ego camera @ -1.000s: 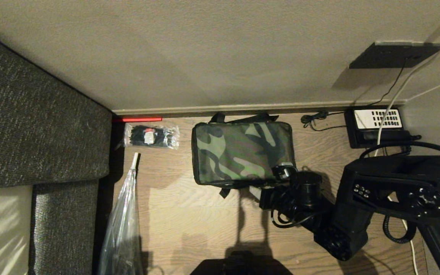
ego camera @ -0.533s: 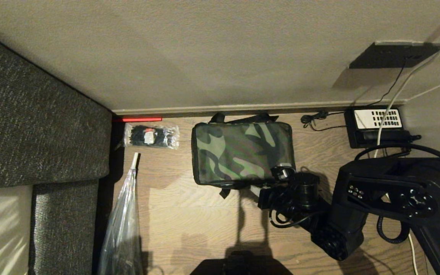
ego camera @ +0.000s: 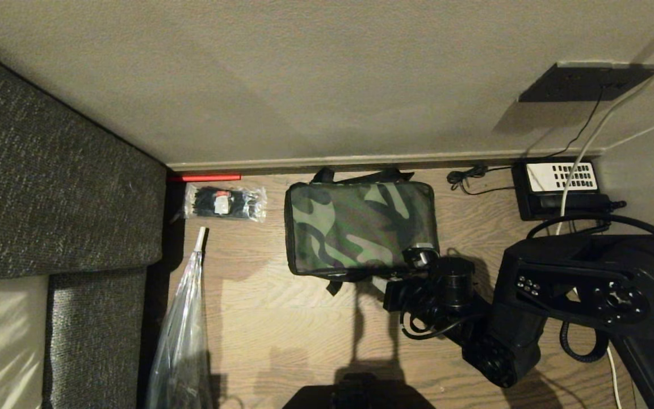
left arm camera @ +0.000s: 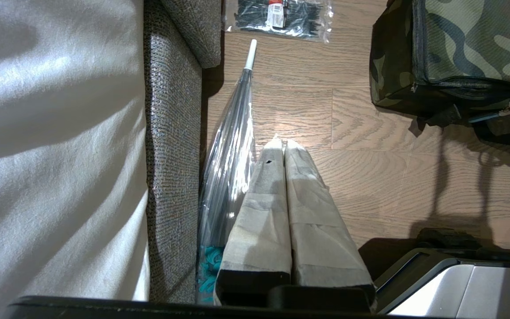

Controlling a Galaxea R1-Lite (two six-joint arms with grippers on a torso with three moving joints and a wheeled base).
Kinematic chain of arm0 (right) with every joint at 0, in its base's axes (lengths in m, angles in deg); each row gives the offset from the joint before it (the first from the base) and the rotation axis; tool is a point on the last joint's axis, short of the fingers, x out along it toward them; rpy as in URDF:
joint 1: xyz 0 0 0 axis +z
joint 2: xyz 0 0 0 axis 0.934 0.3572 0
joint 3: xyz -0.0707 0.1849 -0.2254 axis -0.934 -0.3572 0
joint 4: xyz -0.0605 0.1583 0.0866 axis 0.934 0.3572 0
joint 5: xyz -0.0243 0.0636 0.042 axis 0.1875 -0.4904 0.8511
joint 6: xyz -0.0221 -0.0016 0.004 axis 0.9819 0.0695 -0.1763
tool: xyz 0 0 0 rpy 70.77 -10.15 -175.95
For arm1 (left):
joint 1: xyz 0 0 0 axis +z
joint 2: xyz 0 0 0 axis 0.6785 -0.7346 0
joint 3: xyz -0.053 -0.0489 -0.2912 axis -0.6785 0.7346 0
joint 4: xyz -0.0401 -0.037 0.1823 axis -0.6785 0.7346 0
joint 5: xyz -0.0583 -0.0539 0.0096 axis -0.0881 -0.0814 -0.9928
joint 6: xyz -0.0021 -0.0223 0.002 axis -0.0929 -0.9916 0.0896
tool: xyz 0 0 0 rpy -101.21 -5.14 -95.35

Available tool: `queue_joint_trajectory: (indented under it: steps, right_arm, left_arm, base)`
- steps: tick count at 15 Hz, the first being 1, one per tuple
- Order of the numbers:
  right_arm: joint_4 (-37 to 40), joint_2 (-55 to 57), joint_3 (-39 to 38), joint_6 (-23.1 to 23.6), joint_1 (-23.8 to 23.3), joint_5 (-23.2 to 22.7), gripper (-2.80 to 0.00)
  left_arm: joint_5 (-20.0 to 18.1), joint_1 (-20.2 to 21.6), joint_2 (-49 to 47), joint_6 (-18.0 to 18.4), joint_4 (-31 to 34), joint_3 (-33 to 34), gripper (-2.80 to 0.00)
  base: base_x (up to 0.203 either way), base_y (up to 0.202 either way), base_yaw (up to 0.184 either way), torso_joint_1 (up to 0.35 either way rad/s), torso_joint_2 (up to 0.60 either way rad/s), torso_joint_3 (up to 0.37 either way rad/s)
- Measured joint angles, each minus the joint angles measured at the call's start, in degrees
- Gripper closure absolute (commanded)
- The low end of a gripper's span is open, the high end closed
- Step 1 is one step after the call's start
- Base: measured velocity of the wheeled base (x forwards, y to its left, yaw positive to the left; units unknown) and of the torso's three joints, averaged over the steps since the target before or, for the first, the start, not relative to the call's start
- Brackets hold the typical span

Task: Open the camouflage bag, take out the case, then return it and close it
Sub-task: Open the top of the storage box

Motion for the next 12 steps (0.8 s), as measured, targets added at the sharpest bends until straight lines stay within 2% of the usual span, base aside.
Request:
queue_joint_trajectory:
  steps: [8, 10, 12]
  right_arm:
    - [0.0, 0.0, 0.0, 0.0, 0.0, 0.0, 0.00]
    - [1.0, -0.8, -1.6, 0.4, -0.1, -1.6, 0.00]
    - [2.4, -4.7, -6.7, 1.0, -0.4, -4.2, 0.00]
  left_arm:
    - [0.0, 0.0, 0.0, 0.0, 0.0, 0.0, 0.00]
    - [0.0, 0.0, 0.0, 0.0, 0.0, 0.0, 0.00]
    - [0.0, 0.0, 0.0, 0.0, 0.0, 0.0, 0.00]
  base:
    - [0.000, 0.000, 0.000, 0.000, 0.00, 0.000]
    - [0.000, 0.000, 0.000, 0.000, 0.00, 0.000]
    - [0.000, 0.000, 0.000, 0.000, 0.00, 0.000]
